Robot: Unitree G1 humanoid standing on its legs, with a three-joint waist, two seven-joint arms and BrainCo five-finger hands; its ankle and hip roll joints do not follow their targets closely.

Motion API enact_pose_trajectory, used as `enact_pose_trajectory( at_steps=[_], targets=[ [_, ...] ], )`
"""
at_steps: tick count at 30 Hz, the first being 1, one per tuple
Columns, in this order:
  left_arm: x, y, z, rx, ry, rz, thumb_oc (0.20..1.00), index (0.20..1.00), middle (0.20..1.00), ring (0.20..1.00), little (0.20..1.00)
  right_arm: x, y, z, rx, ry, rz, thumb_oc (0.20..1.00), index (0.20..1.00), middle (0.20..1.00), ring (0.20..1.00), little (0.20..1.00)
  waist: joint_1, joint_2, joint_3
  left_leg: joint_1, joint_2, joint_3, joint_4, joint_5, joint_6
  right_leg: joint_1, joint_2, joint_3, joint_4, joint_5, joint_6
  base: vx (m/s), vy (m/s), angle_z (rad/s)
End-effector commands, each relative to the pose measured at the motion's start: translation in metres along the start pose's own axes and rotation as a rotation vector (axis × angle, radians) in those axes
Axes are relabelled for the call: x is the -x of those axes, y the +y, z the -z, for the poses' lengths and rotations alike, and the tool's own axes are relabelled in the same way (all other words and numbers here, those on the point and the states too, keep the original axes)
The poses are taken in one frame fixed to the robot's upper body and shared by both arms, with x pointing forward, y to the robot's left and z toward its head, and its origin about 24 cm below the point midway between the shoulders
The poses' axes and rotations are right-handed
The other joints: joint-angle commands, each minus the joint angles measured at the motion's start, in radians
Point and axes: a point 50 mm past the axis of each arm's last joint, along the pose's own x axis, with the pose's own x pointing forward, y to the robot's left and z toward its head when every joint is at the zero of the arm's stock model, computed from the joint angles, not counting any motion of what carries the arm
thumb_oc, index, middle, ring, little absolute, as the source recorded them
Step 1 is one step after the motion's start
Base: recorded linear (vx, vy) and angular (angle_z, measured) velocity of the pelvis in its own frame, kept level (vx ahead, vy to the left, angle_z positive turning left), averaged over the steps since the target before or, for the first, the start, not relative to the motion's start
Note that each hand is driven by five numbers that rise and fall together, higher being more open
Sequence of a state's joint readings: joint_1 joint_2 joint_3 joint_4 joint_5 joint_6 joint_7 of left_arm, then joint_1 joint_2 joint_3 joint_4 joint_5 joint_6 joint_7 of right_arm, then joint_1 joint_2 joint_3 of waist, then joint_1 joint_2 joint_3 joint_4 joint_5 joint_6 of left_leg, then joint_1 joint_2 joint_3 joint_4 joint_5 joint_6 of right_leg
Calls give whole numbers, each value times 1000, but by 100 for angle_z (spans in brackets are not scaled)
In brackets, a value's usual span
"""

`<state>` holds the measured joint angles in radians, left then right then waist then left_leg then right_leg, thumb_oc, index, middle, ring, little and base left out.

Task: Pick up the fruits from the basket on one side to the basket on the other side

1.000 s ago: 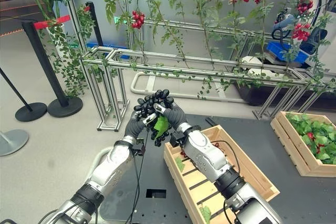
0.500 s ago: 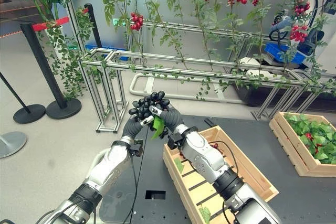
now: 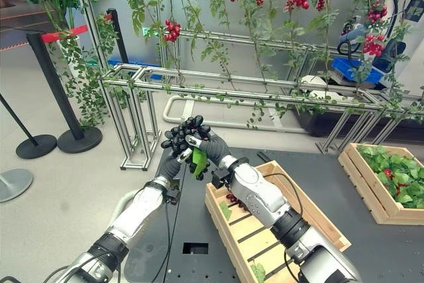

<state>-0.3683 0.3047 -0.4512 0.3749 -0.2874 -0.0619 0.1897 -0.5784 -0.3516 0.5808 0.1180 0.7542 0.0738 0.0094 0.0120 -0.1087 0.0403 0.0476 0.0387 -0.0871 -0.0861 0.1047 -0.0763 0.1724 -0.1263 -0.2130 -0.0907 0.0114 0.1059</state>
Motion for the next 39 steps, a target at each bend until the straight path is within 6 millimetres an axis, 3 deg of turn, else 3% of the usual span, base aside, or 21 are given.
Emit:
enact_pose_trajectory(
  at_steps=[1, 3, 6, 9, 10, 11, 14, 20, 27, 34, 39],
  targets=[
    [-3, 4, -8, 52, -39, -12, 1000, 1000, 1000, 1000, 1000, -10, 35, -77, 117, -331, -172, 200, 200, 200, 200, 200, -16, -36, -13, 43, 6, -15, 118, -241, 27, -17, -38, 3, 99, -148, 19, 0, 0, 0],
    [2, 7, -6, 75, -34, -25, 1000, 1000, 1000, 1000, 1000, -8, 28, -78, 145, -329, -142, 200, 200, 200, 200, 200, -13, -38, -13, 42, 5, -17, 118, -242, 28, -17, -38, 2, 98, -148, 18, 0, 0, 0],
    [15, 23, -10, 143, -71, -73, 1000, 1000, 1000, 1000, 1000, 4, -5, -76, 213, -293, -10, 200, 200, 200, 200, 200, -4, -44, -9, 41, 3, -21, 119, -242, 29, -18, -39, 0, 100, -147, 19, 0, 0, 0],
    [20, 29, -10, 147, -78, -83, 1000, 1000, 1000, 1000, 1000, 11, -17, -74, 237, -275, 35, 200, 200, 200, 200, 200, -1, -47, -10, 40, 3, -22, 118, -242, 29, -17, -40, -3, 99, -147, 20, 0, 0, 0],
    [24, 37, -10, 145, -86, -106, 1000, 1000, 1000, 1000, 1000, 18, -31, -74, 266, -259, 88, 200, 200, 200, 200, 200, 1, -47, -11, 40, 2, -24, 115, -242, 29, -17, -41, -6, 97, -147, 20, 0, 0, 0],
    [25, 37, -10, 145, -85, -105, 1000, 1000, 1000, 1000, 1000, 18, -31, -73, 266, -258, 89, 200, 200, 200, 200, 200, 2, -48, -11, 40, 2, -24, 115, -242, 29, -16, -41, -6, 97, -147, 20, 0, 0, 0],
    [32, 47, -9, 149, -90, -123, 1000, 1000, 1000, 1000, 1000, 31, -57, -77, 312, -234, 185, 200, 200, 200, 200, 200, 5, -47, -14, 38, 0, -25, 117, -244, 30, -16, -42, -8, 99, -148, 20, 0, 0, 0],
    [44, 61, -6, 116, -84, -132, 1000, 1000, 1000, 1000, 1000, 45, -80, -92, 382, -227, 260, 200, 200, 200, 200, 200, 8, -43, -16, 39, -3, -24, 117, -244, 30, -14, -44, -12, 98, -148, 19, 0, 0, 0],
    [38, 57, -8, 93, -83, -116, 1000, 1000, 1000, 1000, 1000, 38, -76, -95, 381, -231, 227, 200, 200, 200, 200, 200, 5, -38, -22, 42, -4, -25, 116, -244, 30, -12, -44, -12, 99, -148, 18, 0, 0, 0],
    [12, 37, -34, -33, -166, -49, 1000, 1000, 1000, 1000, 1000, 17, -50, -85, 322, -236, 127, 200, 200, 200, 200, 200, -8, -29, -23, 50, -3, -23, 115, -245, 29, -8, -41, -11, 101, -153, 16, 0, 0, 0],
    [2, 29, -43, -47, -186, -39, 1000, 1000, 1000, 1000, 1000, 8, -36, -79, 273, -242, 76, 200, 200, 200, 200, 200, -15, -25, -25, 54, 0, -19, 116, -245, 27, -5, -39, -9, 100, -156, 14, 0, 0, 0]
  ],
)
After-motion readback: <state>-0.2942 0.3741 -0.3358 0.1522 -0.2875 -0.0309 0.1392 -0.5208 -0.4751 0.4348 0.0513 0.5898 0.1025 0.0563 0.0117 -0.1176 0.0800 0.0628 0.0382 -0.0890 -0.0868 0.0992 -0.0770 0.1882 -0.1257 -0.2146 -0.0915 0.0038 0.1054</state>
